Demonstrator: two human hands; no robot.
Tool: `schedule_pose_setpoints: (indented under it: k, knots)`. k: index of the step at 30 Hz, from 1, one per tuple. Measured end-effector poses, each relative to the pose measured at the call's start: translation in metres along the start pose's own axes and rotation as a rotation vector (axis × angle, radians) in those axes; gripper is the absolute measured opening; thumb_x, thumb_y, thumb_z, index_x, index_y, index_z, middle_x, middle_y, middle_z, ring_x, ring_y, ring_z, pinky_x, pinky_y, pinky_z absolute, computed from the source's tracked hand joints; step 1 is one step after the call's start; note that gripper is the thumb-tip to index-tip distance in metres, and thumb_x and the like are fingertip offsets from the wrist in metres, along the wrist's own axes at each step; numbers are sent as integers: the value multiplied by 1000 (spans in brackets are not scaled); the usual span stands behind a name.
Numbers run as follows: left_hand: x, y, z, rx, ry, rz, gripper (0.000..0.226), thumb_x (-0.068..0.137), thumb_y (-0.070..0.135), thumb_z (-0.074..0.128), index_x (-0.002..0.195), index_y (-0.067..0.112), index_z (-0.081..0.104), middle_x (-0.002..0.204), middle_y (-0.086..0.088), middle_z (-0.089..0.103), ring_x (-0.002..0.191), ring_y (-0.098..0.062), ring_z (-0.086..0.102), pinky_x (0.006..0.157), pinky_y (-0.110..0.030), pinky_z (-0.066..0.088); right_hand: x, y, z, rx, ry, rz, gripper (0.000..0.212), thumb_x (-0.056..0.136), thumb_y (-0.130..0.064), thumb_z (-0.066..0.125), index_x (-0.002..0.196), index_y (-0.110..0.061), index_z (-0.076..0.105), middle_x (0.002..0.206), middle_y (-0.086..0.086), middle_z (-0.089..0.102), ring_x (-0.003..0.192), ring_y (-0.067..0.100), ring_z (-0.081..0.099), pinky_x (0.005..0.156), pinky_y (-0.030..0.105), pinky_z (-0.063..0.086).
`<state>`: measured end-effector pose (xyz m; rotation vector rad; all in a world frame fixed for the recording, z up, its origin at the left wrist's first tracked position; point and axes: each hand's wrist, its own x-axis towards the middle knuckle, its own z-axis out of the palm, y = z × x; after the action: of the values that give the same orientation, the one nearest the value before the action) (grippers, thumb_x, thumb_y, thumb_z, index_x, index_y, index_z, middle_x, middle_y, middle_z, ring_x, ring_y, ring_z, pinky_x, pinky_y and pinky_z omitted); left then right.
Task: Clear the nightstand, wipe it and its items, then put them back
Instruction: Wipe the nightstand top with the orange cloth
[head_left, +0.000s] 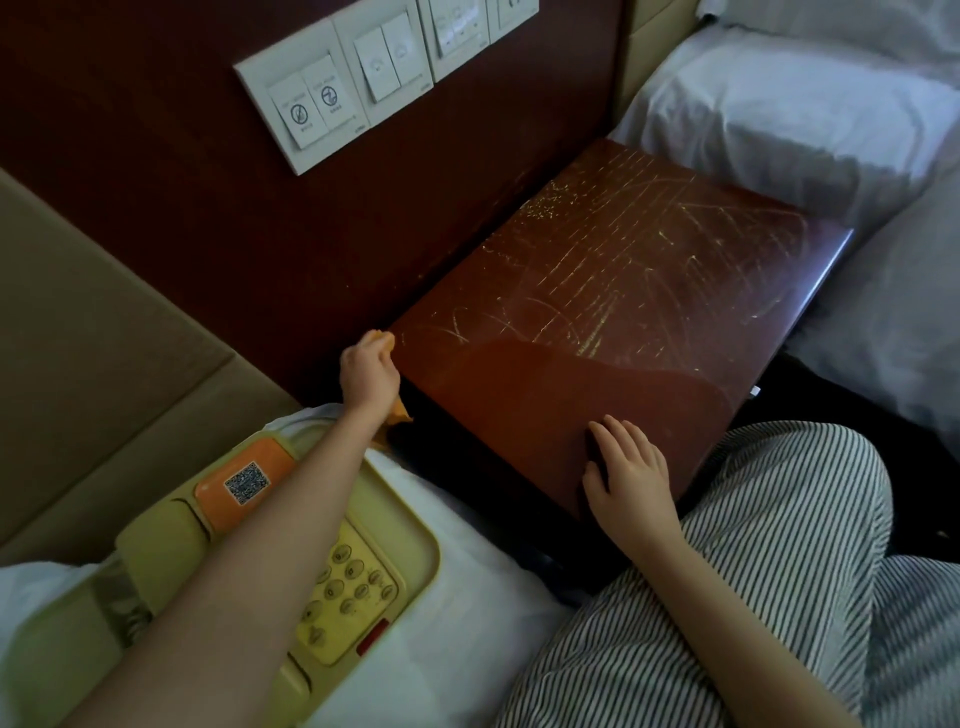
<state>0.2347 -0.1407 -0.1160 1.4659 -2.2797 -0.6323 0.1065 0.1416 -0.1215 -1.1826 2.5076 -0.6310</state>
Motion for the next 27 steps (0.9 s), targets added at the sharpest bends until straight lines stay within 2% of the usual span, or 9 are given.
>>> schedule_pose_setpoints:
  k: [4,8,11,13,17,21,23,27]
  knots:
    - [13,-1,3,37,-80,8,34,96,4,42,128,7,55,137,-11,47,126,-25,43,103,-29,35,1,0,0,6,6,12,49,95,-18,49,142,-9,39,150,9,34,142,28,21,115,39,14]
    - [-11,3,3,42,-221,282,35,93,2,47,124,10,59,136,-6,50,126,-21,42,105,-27,34,3,0,0,10,0,15,49,96,-20,47,143,-10,37,151,8,32,143,27,19,115,39,13]
    - [-31,1,0,30,-277,411,34,91,-1,50,121,9,62,133,-3,54,124,-17,44,100,-13,28,3,1,0,13,3,28,49,97,-21,46,144,-11,36,152,7,30,143,26,17,115,37,12]
    - [-27,-3,-2,34,-263,382,34,90,-2,50,120,9,63,131,-3,55,123,-17,46,99,-12,29,3,0,-2,19,10,29,49,96,-20,46,144,-10,37,151,7,32,143,26,19,115,38,13]
    - [6,-8,-5,19,-185,171,34,93,0,45,124,6,58,137,-8,50,126,-22,46,106,-30,37,1,-1,-3,15,-9,24,49,97,-21,45,144,-11,35,152,7,30,143,26,17,115,37,11]
    - [23,6,0,45,-134,49,35,96,4,42,129,6,54,142,-9,44,128,-25,43,106,-33,36,1,0,-4,22,1,30,49,96,-20,46,144,-10,36,152,7,31,143,26,18,115,38,12]
    - [18,15,7,41,-136,99,35,96,5,42,129,8,55,141,-7,45,129,-23,41,106,-32,35,1,0,-4,28,9,32,49,96,-19,47,143,-10,37,151,8,32,142,27,19,115,38,13]
    - [-12,19,15,3,-214,329,32,91,0,48,117,11,64,133,-3,54,124,-20,44,104,-31,37,1,1,-4,33,17,29,49,96,-19,48,143,-10,38,151,8,33,142,27,20,115,38,13]
